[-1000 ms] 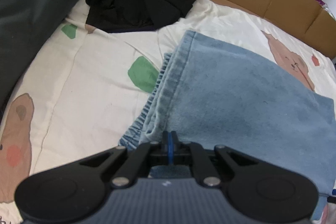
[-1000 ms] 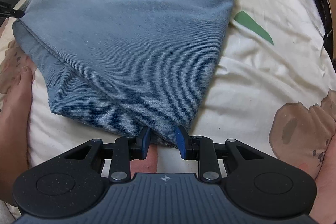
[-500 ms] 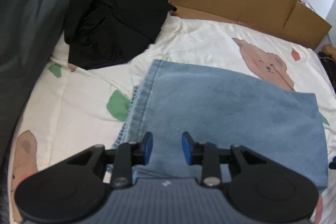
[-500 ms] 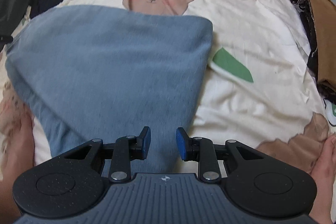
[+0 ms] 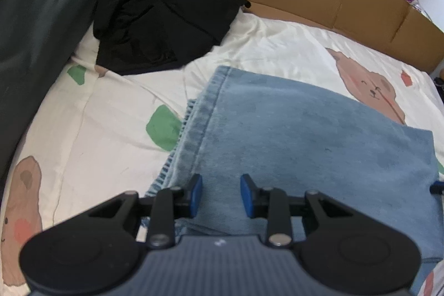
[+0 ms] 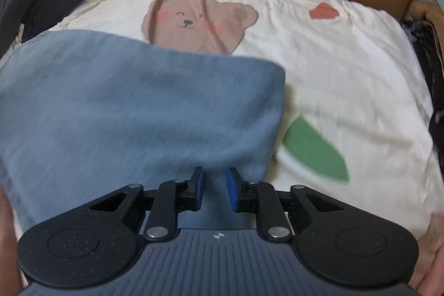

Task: Fold clothes

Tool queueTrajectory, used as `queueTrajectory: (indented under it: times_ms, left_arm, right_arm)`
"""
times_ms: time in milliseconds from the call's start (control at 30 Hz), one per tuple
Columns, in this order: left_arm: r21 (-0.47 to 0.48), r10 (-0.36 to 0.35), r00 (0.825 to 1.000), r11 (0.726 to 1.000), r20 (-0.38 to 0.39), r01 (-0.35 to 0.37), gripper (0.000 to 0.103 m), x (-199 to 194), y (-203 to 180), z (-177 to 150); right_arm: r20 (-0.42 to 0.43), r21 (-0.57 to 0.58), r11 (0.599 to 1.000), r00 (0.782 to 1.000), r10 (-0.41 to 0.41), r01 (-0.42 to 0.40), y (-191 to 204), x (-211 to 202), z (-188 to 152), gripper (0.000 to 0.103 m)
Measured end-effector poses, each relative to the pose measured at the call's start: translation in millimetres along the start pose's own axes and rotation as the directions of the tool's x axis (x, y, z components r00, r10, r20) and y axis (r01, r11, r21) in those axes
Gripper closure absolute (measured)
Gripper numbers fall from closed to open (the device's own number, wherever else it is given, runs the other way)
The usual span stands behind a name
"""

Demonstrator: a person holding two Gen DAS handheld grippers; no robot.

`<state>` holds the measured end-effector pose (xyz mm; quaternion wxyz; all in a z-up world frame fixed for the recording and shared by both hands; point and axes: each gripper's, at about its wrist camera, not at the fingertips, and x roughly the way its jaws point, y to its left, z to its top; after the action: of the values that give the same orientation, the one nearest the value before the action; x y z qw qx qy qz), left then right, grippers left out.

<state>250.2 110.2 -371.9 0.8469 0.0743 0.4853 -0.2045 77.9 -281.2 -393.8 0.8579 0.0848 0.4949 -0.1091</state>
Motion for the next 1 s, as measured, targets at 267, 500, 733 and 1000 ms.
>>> queueTrajectory:
  times_ms: [267,500,733,1000]
  left_arm:
    - [-0.024,-0.016,1.000,1.000,0.016,0.016,0.070,-3,5,-4]
    - [-0.030,-0.019,0.995,0.999,0.100,0.022,0.070,-16,4,0]
    - [-0.018,-0.030,0.990,0.999,0.139,0.033,0.070,-20,-1,13]
    - [0.058,-0.095,0.981,0.995,0.166,0.087,0.070,-5,-30,30]
  right_arm:
    - [0.018,-0.025,0.999,0.999,-0.027,0.027,-16,22,36,0.083]
    - [0.036,-0.041,0.998,0.998,-0.042,0.044,-26,37,63,0.085]
    - [0.044,-0.001,0.999,0.998,-0.039,0.039,-31,37,67,0.088]
    - [0.083,0.059,0.998,0.996,-0.042,0.037,-30,33,66,0.087]
